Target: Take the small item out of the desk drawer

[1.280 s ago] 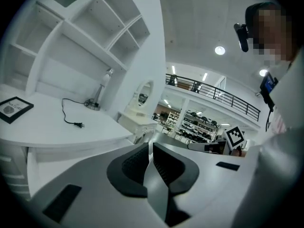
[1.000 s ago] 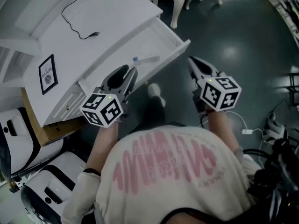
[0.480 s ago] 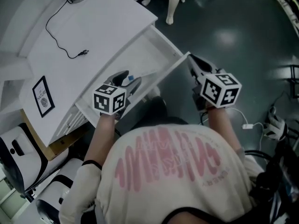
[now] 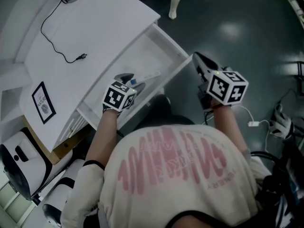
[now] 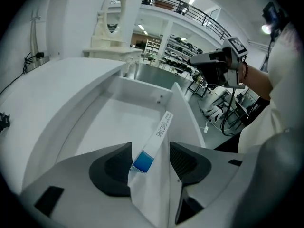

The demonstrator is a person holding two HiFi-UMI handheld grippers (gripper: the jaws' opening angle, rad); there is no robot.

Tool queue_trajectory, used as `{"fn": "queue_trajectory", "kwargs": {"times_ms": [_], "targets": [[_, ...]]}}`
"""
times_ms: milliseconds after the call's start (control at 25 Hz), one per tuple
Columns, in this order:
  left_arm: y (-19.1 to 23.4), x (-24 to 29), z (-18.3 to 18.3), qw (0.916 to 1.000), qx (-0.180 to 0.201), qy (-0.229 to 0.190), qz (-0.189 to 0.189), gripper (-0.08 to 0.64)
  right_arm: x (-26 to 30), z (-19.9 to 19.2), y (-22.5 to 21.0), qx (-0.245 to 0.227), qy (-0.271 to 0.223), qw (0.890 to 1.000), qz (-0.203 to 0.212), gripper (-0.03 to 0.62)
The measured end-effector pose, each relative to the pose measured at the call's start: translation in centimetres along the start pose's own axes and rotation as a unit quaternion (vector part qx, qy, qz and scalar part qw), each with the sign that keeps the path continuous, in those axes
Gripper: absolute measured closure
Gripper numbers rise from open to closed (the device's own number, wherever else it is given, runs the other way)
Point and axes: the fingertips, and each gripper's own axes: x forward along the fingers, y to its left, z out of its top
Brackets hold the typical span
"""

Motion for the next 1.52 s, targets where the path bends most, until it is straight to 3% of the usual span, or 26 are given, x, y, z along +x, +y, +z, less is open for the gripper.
{"fn": "queue_trajectory", "kwargs": {"times_ms": [160,280,480,560,800,1040,1200,1520], "targets": [[0.3,1.0,-0.8,0.9994,0.020,0.025,0.016,0.298,0.1,-0.5,-0.1,0.008,0.001,1.000,0.002,0.574],[0.4,1.2,-0.9,0.9992,0.017,0.026,0.023,0.366,-0.3,-0.9,-0.4,0.016,-0.002,1.000,-0.001,0.575],[0.4,1.2,-0.8,0.9991,0.008,0.018,0.039,0.401,-1.3,-1.9,-1.4,0.040,-0.004,0.999,-0.010,0.574],[0.7,0.9,-0.7,0.9988,-0.001,0.011,0.049,0.436,-1.7,-1.9,-1.5,0.050,-0.006,0.999,-0.007,0.574],[1.2,-0.6,-0.2,0.9964,-0.065,-0.016,0.051,0.440,-2.6,-1.1,-1.1,0.056,-0.016,0.998,0.000,0.575],[1.4,-2.9,1.2,0.9901,-0.115,-0.068,0.045,0.442,-3.6,-0.3,0.1,0.043,-0.023,0.999,0.009,0.575],[1.1,-5.4,3.4,0.9825,-0.133,-0.124,0.042,0.442,-4.2,0.2,1.2,-0.014,-0.022,1.000,-0.006,0.574],[-2.3,-11.1,8.7,0.9573,-0.141,-0.251,0.024,0.443,-6.3,1.8,5.8,-0.066,-0.042,0.997,0.021,0.574]]}}
